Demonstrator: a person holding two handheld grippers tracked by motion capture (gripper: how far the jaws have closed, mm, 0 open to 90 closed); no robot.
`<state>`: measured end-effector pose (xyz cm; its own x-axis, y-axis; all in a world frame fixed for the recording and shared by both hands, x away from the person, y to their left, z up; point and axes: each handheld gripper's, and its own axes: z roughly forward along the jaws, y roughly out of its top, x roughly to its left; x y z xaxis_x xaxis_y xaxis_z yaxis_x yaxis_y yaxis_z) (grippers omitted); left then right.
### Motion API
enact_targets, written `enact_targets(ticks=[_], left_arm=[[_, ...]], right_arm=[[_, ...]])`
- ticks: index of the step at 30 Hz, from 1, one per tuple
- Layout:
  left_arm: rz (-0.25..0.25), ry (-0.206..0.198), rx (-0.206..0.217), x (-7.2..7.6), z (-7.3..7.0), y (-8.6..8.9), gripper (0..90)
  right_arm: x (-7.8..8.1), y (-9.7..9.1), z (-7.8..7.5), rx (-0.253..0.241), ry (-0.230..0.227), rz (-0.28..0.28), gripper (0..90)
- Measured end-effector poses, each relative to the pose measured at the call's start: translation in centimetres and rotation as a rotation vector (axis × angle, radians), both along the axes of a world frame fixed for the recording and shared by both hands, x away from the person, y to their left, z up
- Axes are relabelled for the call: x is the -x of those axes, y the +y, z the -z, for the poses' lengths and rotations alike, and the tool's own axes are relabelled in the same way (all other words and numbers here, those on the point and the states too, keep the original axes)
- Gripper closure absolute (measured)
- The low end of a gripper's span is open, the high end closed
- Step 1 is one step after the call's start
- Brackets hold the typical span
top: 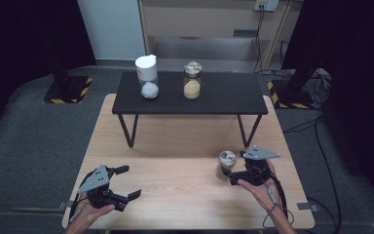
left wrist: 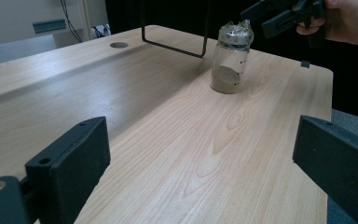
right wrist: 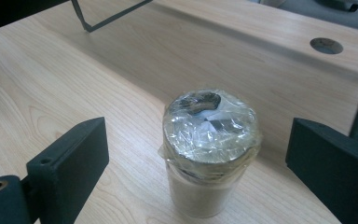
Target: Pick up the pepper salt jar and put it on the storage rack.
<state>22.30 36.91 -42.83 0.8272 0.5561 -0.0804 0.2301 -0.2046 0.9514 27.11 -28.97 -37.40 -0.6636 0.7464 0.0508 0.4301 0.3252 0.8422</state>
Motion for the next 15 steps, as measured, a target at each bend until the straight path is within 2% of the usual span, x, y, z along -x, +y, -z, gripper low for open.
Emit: enact_targets(ticks=[6,15], left_arm=[[-0.001,0.0,0.001,0.0,0.0,0.0,3.0],[0.0,-0.001,0.0,0.0,0.0,0.0,3.1]], right_arm=[[-0.9,0.8,0.5,0.02,0.022,-0.002,7.0],[-2.2,1.9,1.1,0.041,0.037,0.018,12.3]])
